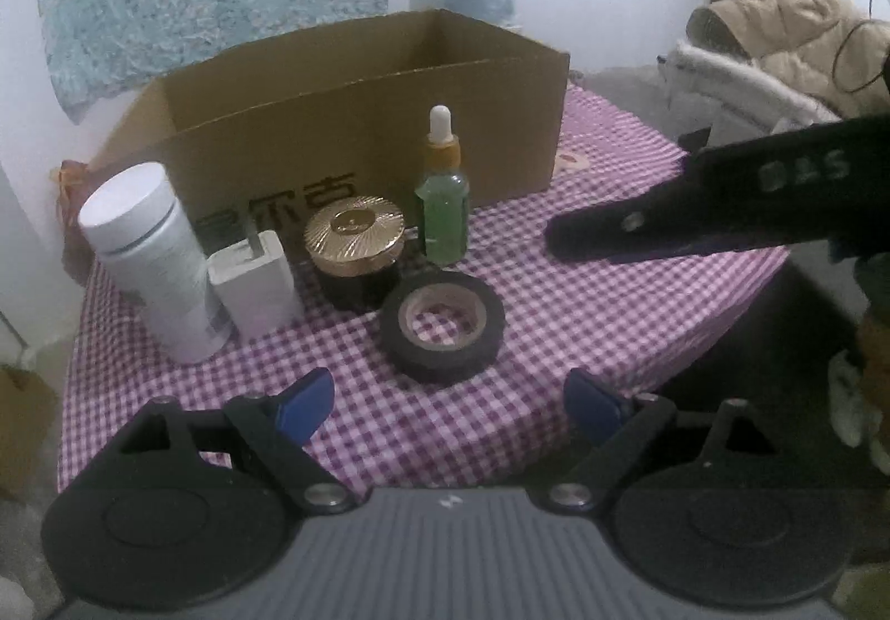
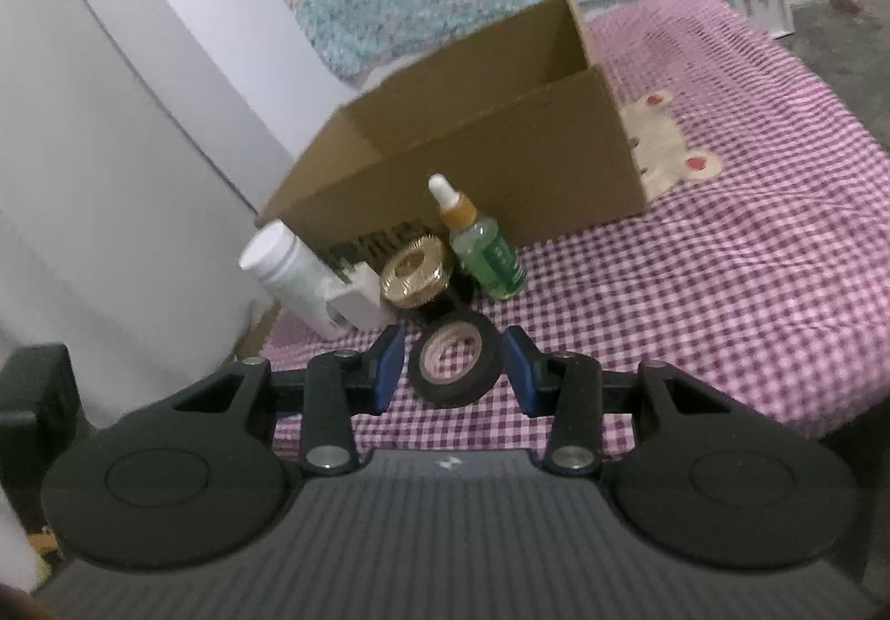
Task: Organize rigid objects
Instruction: 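Reach the right gripper to the black tape roll and close on it, then lift the tape roll with the right gripper and carry it into the box, then open the right gripper to release the tape roll, then withdraw the right gripper from the box, then reach the right gripper to the green dropper bottle and close on it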
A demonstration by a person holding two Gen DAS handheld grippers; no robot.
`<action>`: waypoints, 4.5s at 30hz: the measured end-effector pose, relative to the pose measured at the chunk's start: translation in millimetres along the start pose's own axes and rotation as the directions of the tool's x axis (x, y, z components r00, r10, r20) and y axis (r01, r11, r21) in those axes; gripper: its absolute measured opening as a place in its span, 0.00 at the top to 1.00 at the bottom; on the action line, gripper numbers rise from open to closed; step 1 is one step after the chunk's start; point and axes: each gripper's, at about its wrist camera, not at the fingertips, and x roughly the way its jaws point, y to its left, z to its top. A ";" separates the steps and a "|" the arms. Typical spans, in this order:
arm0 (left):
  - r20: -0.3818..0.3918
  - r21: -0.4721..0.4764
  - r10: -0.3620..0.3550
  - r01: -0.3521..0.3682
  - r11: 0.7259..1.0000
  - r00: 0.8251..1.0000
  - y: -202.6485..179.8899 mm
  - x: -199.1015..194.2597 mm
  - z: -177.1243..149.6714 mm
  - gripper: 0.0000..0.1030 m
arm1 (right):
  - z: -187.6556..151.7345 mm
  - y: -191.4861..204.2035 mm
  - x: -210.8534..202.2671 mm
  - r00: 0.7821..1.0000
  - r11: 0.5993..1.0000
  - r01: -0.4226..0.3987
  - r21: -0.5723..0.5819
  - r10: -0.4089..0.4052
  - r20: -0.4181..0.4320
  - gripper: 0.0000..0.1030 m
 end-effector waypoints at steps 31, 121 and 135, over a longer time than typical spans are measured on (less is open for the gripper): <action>0.010 0.013 -0.019 0.019 1.000 1.000 -6.2 39.6 17.1 0.35 | 14.7 5.2 74.8 0.986 0.988 0.080 -0.135 -0.098 -0.134 0.83; 0.117 -0.452 -0.229 0.258 0.854 0.966 82.9 -27.5 55.0 0.00 | 90.1 69.3 -20.5 0.949 0.817 0.241 -0.524 -0.311 -0.048 0.01; 0.271 -0.309 -0.257 0.336 0.890 0.928 76.7 -38.4 37.0 0.00 | 84.3 59.5 -16.2 0.979 0.877 0.199 -0.437 -0.196 0.051 0.01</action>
